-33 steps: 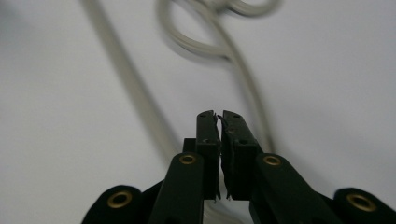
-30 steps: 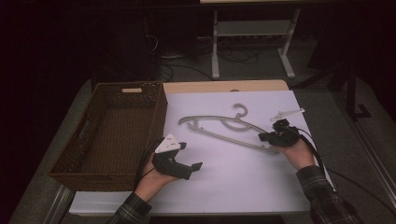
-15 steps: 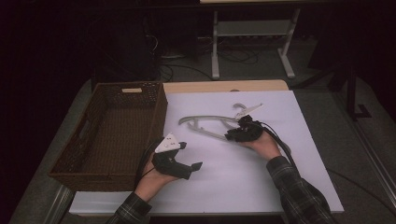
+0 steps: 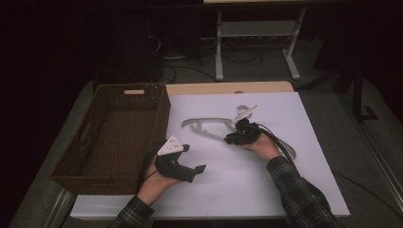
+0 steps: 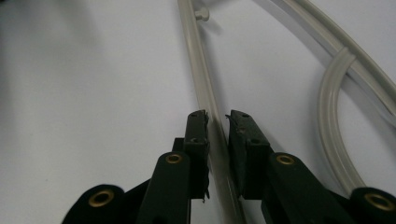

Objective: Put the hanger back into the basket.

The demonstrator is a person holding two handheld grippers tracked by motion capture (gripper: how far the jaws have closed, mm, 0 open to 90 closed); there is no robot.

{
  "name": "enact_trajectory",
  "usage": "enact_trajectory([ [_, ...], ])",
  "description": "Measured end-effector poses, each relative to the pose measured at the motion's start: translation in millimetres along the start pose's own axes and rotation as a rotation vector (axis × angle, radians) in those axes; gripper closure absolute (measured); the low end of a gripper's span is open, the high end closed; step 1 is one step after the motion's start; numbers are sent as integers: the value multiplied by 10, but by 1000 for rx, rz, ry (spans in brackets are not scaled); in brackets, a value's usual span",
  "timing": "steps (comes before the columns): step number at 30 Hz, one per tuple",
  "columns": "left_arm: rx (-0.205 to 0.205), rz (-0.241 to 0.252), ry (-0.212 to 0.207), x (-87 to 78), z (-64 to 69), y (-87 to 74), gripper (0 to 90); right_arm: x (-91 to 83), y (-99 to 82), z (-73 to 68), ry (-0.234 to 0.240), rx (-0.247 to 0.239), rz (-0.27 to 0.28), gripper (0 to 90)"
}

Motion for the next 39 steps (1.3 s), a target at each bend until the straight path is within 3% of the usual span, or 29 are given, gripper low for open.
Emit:
enact_trajectory([
  [6,1,-1,0,-1,1,-3,59,-36,-44,-130,47,-23,-17,785],
  [17,1,-4,4,-4,2,-5,59,-168,-302,-591,157,-146,-67,788],
  [21,2,-6,5,-2,1,-8,59,-223,-385,-689,176,-172,-77,785],
  [23,2,-6,6,-1,0,-8,59,-288,-416,-729,171,-167,-54,735],
  [26,3,-4,5,-5,1,-6,59,-449,-419,-654,140,-127,-21,755],
  [30,4,-6,5,-4,2,-8,59,-719,-549,-379,33,-45,-5,856],
  [36,4,-10,7,3,0,-8,59,-1023,-890,-43,-107,50,-37,894],
  [39,6,-10,8,4,-1,-7,59,-1096,-1020,58,-143,81,-60,895],
])
Point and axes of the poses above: each handheld gripper's, and its own axes: x roughly forward along the jaws, y roughly out of its top, z roughly to its right, the point moved 7 cm from there along x, roughly forward along the jaws, and after that the axes turned 3 degrees about x, right-handed, at the moved point
